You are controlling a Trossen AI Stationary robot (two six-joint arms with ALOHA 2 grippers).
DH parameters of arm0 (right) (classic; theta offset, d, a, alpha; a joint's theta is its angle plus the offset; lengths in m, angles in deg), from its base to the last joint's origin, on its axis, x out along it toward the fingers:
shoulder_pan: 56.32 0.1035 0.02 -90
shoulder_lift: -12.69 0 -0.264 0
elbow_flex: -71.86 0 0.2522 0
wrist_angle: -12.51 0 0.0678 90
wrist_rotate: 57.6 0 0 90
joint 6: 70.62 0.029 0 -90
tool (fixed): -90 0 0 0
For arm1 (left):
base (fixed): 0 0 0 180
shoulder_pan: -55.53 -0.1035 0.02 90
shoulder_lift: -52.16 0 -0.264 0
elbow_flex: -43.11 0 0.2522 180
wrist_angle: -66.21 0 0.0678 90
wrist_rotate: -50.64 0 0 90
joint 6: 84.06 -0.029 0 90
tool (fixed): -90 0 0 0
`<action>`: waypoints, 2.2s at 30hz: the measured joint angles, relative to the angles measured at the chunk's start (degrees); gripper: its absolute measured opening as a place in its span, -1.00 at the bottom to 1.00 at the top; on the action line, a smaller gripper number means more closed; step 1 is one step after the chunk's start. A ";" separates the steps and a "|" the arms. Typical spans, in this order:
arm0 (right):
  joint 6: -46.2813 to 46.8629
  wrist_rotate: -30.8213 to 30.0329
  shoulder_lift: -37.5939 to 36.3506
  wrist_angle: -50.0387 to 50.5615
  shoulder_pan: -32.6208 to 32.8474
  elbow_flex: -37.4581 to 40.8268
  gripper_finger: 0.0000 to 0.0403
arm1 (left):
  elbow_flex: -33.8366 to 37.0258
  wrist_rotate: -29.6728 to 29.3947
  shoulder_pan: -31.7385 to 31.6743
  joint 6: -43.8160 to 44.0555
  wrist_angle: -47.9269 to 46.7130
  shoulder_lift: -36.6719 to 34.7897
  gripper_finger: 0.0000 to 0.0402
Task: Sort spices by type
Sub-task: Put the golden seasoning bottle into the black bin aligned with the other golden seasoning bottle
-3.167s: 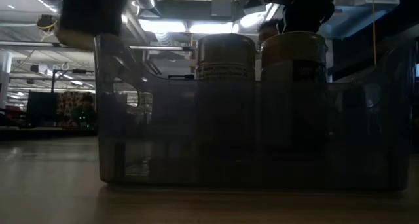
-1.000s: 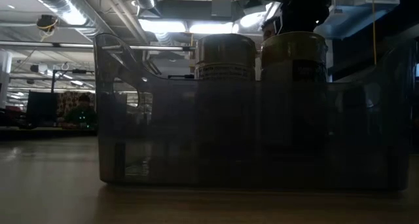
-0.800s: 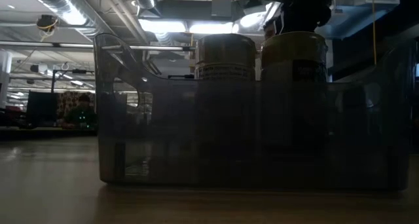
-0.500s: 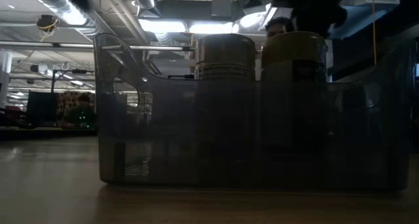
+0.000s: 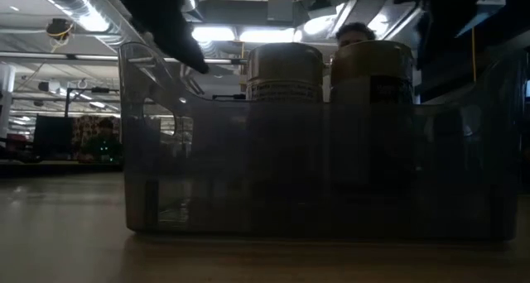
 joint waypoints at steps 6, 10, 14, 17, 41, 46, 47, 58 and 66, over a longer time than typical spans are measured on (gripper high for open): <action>10.47 2.56 -3.35 7.47 0.00 -0.02 0.32 | 9.36 0.66 -4.68 -9.11 19.50 -4.61 0.20; 13.85 5.07 -3.51 8.38 0.03 -0.02 0.32 | 13.82 0.63 -6.84 -15.04 33.13 -6.43 0.20; 13.12 10.31 -3.47 8.52 0.04 -0.02 0.32 | 15.86 0.70 -8.91 -19.78 43.90 -6.66 0.20; 12.83 10.40 -3.47 8.58 0.04 -0.02 0.34 | 17.29 2.39 -10.08 -21.28 50.01 -6.66 0.20; 8.19 13.11 -3.72 12.82 0.81 5.33 0.72 | 18.29 3.55 -10.59 -20.56 50.35 -6.59 0.20; 6.95 12.83 -3.86 11.80 0.81 7.95 0.72 | 18.29 3.55 -10.59 -20.64 50.33 -6.57 0.20; 6.50 12.83 -3.86 11.46 0.81 8.33 0.72 | 18.29 3.55 -10.59 -20.65 50.32 -6.57 0.20; 3.71 13.03 -3.86 8.66 0.81 9.28 0.72 | 18.27 3.55 -10.62 -20.76 49.43 -6.55 0.20; 3.80 15.01 -3.86 6.55 0.81 12.07 0.72 | 18.27 3.55 -10.62 -20.76 49.39 -6.53 0.20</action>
